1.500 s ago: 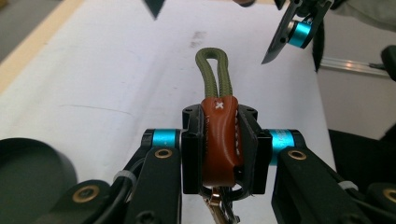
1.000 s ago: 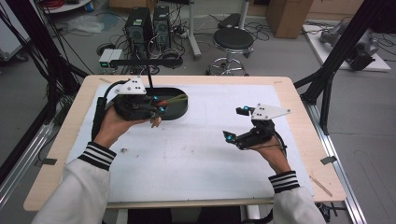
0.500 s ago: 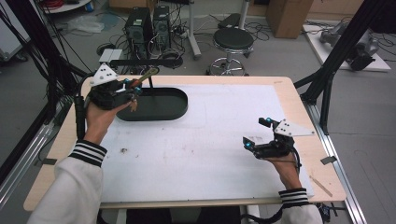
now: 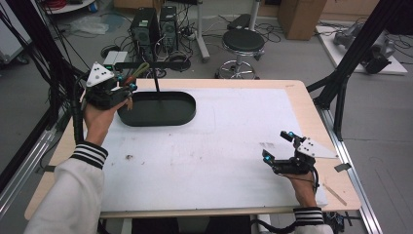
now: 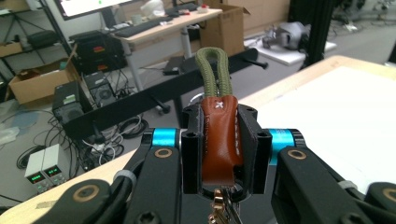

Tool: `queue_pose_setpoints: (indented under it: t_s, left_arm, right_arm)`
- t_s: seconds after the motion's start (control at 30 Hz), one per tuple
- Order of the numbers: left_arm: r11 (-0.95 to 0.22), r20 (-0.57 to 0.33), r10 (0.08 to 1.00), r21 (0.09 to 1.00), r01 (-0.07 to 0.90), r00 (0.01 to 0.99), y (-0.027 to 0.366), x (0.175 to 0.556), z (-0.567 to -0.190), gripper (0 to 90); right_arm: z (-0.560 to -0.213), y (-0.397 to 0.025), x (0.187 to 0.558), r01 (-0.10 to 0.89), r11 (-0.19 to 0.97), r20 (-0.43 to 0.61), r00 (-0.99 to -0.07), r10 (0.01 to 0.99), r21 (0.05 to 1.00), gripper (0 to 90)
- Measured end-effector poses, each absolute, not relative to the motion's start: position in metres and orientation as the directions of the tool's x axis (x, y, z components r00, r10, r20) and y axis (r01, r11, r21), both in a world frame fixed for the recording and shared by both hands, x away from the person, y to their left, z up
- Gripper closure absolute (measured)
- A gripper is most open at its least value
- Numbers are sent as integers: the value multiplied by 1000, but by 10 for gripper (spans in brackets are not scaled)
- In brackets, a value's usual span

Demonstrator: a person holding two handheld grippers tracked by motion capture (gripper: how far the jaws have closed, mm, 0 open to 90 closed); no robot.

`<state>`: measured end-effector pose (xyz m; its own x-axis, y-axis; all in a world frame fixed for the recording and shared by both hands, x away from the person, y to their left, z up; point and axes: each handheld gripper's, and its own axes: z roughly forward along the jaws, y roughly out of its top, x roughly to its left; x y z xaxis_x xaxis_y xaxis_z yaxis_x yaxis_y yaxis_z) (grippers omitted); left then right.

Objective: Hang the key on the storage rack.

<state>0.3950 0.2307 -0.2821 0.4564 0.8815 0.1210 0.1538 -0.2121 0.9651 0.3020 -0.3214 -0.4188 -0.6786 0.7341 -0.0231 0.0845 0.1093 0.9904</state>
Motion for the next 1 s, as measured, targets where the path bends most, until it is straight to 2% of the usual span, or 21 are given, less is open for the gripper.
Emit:
queue_pose_setpoints:
  t_s: [0.27, 0.57, 1.0]
  left_arm:
    - [-197, 104, 891, 966, 169, 441, 234, 408, -289, 733]
    - [-200, 107, 902, 962, 186, 417, 236, 419, -297, 732]
    - [-196, 102, 914, 959, 207, 392, 234, 429, -306, 732]
  right_arm:
    - [-433, -322, 301, 79, 110, -27, -680, 732, 991, 5]
    - [-444, -327, 297, 41, 56, -15, -658, 753, 998, 4]
    - [-450, -328, 296, 51, 47, -3, -647, 762, 998, 4]
